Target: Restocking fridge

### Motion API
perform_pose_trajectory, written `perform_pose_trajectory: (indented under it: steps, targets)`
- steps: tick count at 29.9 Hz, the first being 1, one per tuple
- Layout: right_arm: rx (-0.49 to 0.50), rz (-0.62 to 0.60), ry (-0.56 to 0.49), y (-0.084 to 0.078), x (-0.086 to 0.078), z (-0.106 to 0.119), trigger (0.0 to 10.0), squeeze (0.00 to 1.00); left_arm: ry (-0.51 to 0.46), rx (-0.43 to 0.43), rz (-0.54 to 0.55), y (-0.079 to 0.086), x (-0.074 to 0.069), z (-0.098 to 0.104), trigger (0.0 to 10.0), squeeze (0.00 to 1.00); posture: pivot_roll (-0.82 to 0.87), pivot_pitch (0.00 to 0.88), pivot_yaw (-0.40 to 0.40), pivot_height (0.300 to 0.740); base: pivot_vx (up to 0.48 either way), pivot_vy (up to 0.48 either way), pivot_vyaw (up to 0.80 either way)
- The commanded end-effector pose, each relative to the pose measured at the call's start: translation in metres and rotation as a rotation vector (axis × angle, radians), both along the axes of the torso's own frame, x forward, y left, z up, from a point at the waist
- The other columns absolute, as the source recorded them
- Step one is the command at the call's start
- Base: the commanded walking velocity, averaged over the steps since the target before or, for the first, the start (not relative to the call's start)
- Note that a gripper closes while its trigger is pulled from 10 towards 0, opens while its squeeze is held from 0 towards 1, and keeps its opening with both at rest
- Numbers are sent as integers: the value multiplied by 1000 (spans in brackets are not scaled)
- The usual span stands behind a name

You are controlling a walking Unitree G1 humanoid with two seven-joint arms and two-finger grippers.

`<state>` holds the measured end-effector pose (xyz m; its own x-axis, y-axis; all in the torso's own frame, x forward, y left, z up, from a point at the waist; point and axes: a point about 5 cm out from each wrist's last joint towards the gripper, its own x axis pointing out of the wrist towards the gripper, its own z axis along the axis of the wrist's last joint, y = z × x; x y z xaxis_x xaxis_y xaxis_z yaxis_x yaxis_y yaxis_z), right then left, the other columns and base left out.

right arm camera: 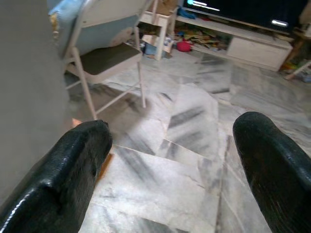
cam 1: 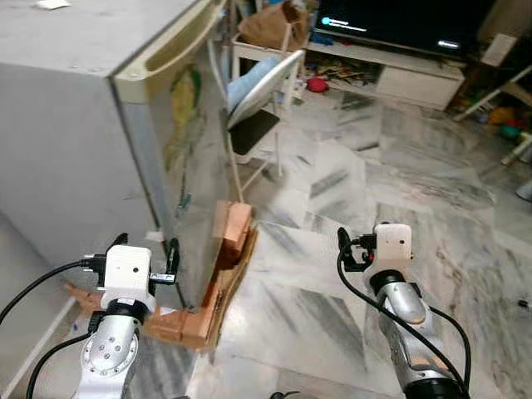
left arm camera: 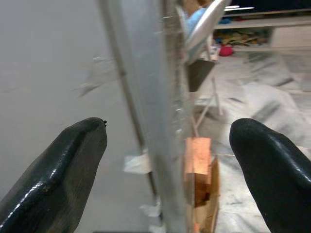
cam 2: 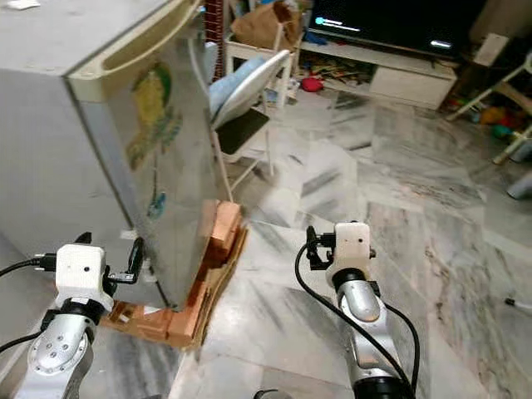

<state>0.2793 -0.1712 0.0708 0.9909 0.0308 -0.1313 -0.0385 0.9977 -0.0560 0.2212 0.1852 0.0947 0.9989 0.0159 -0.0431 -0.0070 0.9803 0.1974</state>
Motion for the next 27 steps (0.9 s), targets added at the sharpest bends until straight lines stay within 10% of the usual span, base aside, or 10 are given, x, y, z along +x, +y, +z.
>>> perform_pose_trajectory:
  steps: [1,27]
  targets:
    - [-7,-13,12,-3,-1,-2,10000,0,-21,8,-11,0,2,5,10000,0,125,33,-77,740,0,0,-800]
    - [1,2,30,-5,-7,-7,10000,0,17,-14,52,20,40,4,10000,0,106,36,-76,740,0,0,-244]
